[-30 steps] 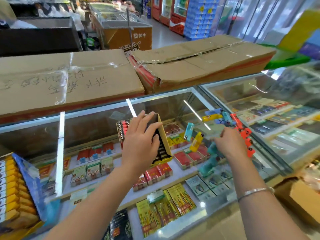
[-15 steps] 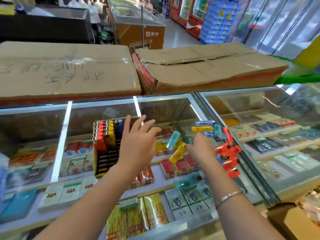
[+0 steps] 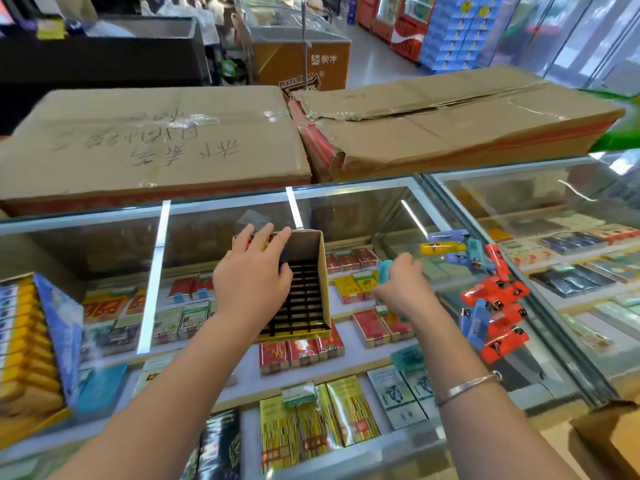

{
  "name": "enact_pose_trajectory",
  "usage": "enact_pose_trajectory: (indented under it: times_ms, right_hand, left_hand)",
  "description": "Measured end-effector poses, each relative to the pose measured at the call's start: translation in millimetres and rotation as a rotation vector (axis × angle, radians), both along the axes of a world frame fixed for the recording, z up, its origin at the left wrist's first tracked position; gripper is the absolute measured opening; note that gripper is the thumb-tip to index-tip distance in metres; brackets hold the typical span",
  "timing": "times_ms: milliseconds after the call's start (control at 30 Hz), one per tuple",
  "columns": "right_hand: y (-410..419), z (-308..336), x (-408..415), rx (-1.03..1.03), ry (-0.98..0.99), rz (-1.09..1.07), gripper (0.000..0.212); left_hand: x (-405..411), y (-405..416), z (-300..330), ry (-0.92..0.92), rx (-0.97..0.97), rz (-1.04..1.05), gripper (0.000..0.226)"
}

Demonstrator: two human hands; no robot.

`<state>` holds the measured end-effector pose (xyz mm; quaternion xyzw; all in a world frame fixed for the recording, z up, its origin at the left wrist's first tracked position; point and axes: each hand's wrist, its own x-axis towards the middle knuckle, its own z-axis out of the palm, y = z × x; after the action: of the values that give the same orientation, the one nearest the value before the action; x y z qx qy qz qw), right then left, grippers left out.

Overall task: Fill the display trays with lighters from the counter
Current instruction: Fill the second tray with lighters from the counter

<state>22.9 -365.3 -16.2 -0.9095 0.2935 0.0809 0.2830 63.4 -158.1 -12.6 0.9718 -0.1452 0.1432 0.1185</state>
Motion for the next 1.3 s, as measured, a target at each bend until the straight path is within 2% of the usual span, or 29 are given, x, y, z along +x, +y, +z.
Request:
enact_pose_trajectory:
  times_ms: [267,300,367,467,533,667,733,800,867,933,1033,1133,1200,1300]
  right_hand:
    - [7,-2,0,-0.06,-0.1,0.116,0.038]
    - [8,-3,1,-0.084,-0.105,0.13,0.038]
    - [10,-6,2,-0.123,-0.117,0.15,0.037]
    - [11,-8,3,-0.148,-0.159,0.13,0.037]
    - [11,-4,3,-0.012,-0.241,0.07,0.038]
    - [18,20,2,0.536,-0.455,-0.019,0.04]
    - [24,35,1,0.775,-0.439,0.065,0.04]
    - [31,44,1,0.925,-0.355,0.187,0.033]
    - [36,48,2,0.99,-0.271,0.239,0.02]
    - [40,47,4,1.068,-0.19,0.224,0.016]
    - [41,45,5,1.159,-0.092,0.215,0.022]
    - [43,46,4,1.218,-0.048,0.264,0.019]
    - [43,47,3,1.231,-0.022,0.299,0.021]
    - [43,48,2,1.237,-0.041,0.284,0.036]
  left_hand:
    - [2,4,-3,0.005,-0.055,-0.031,0.053]
    - [2,7,-4,0.008,-0.129,-0.038,0.055]
    - [2,13,-9,0.069,-0.398,-0.058,0.061]
    - [-6,20,-17,0.312,-0.83,-0.057,0.073]
    - [-14,21,-21,0.419,-0.91,-0.059,0.075]
    - [-20,21,-23,0.41,-0.873,-0.074,0.073]
    - [-21,19,-23,0.387,-0.831,-0.089,0.073]
    - [-24,18,-22,0.398,-0.826,-0.09,0.073]
    - [-27,18,-19,0.367,-0.806,-0.074,0.072]
    - [-31,19,-12,0.222,-0.72,-0.095,0.07]
    - [-33,20,3,-0.022,-0.542,-0.28,0.059]
    - [-34,16,13,-0.151,-0.389,-0.415,0.04]
    - [-33,14,17,-0.209,-0.39,-0.43,0.03]
    - [-32,15,21,-0.225,-0.396,-0.456,0.02]
